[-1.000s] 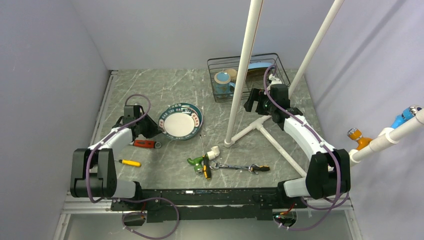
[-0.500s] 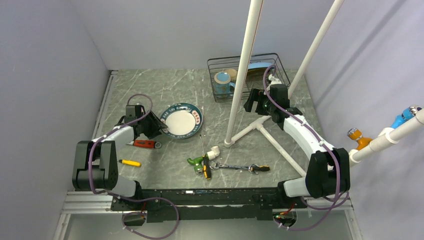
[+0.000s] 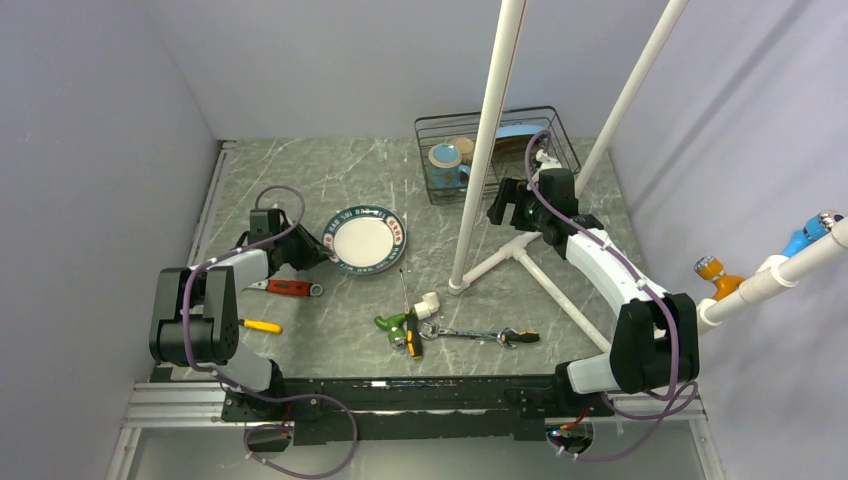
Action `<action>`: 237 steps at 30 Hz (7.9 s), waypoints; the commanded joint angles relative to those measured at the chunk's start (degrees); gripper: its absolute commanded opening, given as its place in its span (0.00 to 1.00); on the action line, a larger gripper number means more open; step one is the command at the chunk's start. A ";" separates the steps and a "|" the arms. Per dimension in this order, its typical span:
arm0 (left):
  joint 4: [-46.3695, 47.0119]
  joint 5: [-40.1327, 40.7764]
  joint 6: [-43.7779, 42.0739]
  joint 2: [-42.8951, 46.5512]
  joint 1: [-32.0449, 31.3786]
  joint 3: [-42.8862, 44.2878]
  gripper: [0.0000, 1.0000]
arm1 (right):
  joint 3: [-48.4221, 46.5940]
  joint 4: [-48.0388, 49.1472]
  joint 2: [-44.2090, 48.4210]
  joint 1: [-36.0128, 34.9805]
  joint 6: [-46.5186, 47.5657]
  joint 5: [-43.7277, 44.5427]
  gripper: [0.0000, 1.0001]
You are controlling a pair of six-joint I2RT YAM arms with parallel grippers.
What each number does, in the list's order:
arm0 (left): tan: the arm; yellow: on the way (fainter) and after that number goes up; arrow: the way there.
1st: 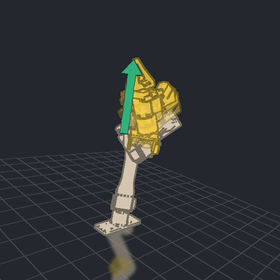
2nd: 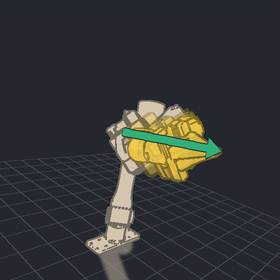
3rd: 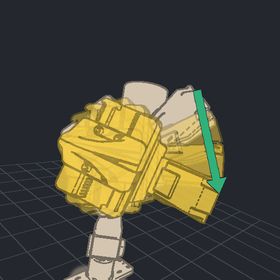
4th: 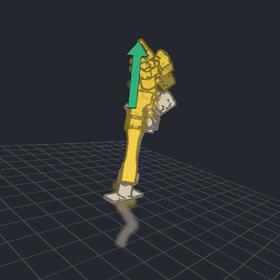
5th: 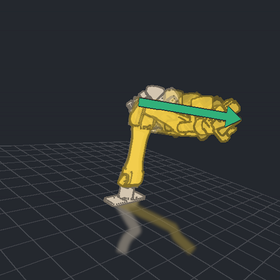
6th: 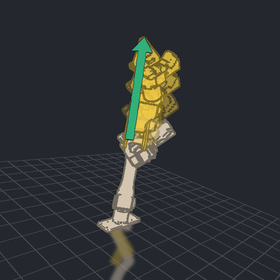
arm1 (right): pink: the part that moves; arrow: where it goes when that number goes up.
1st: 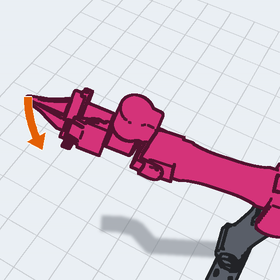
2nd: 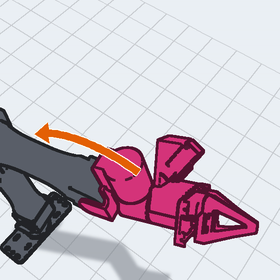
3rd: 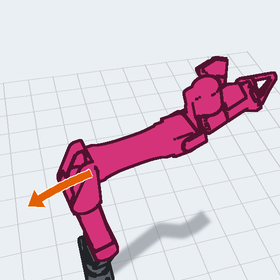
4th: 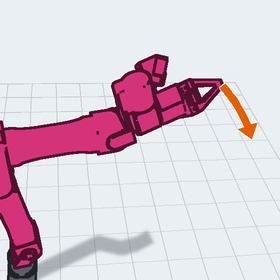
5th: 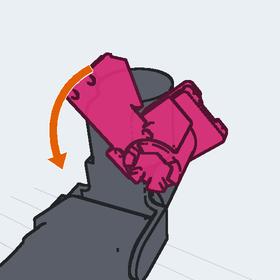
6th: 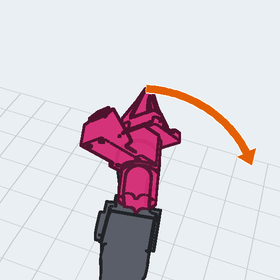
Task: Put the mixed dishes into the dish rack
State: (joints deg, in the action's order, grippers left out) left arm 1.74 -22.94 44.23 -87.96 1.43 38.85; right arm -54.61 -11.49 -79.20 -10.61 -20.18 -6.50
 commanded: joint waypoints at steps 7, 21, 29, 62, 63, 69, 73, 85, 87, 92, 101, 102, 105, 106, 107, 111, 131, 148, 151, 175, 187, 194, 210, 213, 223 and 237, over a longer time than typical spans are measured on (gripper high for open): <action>2.87 -4.34 0.33 5.44 1.28 -0.66 0.00 | -1.64 1.73 -0.25 -0.14 -0.60 -0.13 1.00; -7.01 -4.64 -1.09 10.65 1.55 1.37 0.00 | -2.99 0.10 -2.92 -0.38 -2.02 -2.19 1.00; -11.01 -5.98 -2.33 16.38 1.56 5.71 0.00 | -6.15 -3.47 -3.98 -0.27 -3.31 -2.80 1.00; -1.05 -21.49 -2.82 -0.36 -16.03 32.47 0.00 | -10.38 7.78 -7.41 4.13 -11.70 -46.60 0.93; -1.56 -21.96 -3.24 -1.19 -16.56 33.65 0.00 | -9.98 8.67 -7.16 4.11 -12.10 -47.09 0.91; -6.50 -23.77 -5.70 -5.59 -19.11 39.11 0.00 | -7.70 14.63 -6.84 3.70 -16.16 -48.55 0.78; -7.26 -24.49 -6.43 -6.83 -20.42 40.07 0.00 | -7.42 15.95 -8.03 3.41 -16.96 -48.35 0.57; -16.47 -22.47 -13.63 -7.08 -20.85 42.25 0.21 | -11.37 8.98 -9.13 2.31 -10.57 -40.95 0.00; -17.26 -21.49 -14.72 -5.60 -19.99 40.77 0.34 | -14.24 4.77 -9.07 2.29 -7.19 -37.26 0.00; -14.51 -23.03 -14.62 -2.39 -16.04 36.69 0.63 | -21.61 -5.92 -9.70 2.35 -0.21 -27.76 0.00; -23.41 -15.18 -23.35 0.41 -15.59 40.36 0.79 | -29.25 -12.33 -8.00 2.26 6.46 -9.06 0.00; -23.28 -15.61 -23.20 0.51 -15.57 40.34 0.79 | -29.85 -12.45 -7.86 2.29 7.83 -7.46 0.00; -21.92 -18.07 -22.09 0.64 -15.52 39.94 0.78 | -31.47 -12.90 -7.30 2.17 13.51 -5.97 0.00; -21.59 -18.40 -21.84 0.63 -15.57 39.82 0.78 | -32.11 -13.23 -6.97 2.12 16.12 -6.83 0.00; -21.46 -18.60 -21.74 0.72 -15.53 39.74 0.78 | -32.83 -13.64 -6.53 1.95 18.23 -6.48 0.00; -20.83 -19.56 -21.27 0.64 -15.53 39.42 0.78 | -33.34 -13.09 -4.12 1.90 28.11 -5.06 0.00; -17.71 -23.98 -18.58 -1.08 -15.51 38.38 0.76 | -32.98 -7.26 -7.04 2.56 77.57 -4.18 0.00; -16.37 -25.90 -17.36 -2.74 -14.31 37.94 0.75 | -42.91 -8.09 -20.46 3.05 88.23 0.66 0.00; -16.38 -25.97 -17.38 -3.08 -14.27 37.94 0.75 | -44.54 -7.87 -22.62 3.05 89.64 1.11 0.00; -14.52 -28.03 -15.95 -5.00 -13.56 37.27 0.75 | -45.31 -8.75 -27.70 3.01 109.67 1.24 0.00; -14.26 -28.29 -15.83 -5.35 -13.47 37.19 0.75 | -45.90 -12.30 -30.58 2.90 117.21 0.49 0.00; -14.19 -28.35 -15.82 -5.55 -13.47 37.09 0.75 | -43.80 -10.70 -31.28 2.79 118.44 -0.65 0.16; -14.68 -28.21 -16.37 -5.82 -13.47 37.39 0.75 | -44.91 -10.79 -34.26 2.18 116.67 0.69 0.25; -14.78 -28.09 -16.56 -5.82 -13.45 37.36 0.75 | -44.15 -10.93 -32.86 1.77 115.38 0.26 0.28; -14.95 -27.95 -16.72 -5.00 -13.47 37.44 0.75 | -39.80 -14.25 -27.38 0.56 107.27 -2.15 0.37; -16.85 -26.46 -18.39 -3.95 -13.31 38.35 0.76 | -25.02 -11.51 -15.25 -1.62 94.07 -0.95 0.48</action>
State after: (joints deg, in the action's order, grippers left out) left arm -14.81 -49.63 27.86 -93.65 -12.19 76.12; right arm -84.14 -24.86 -100.03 -10.90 79.85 -7.29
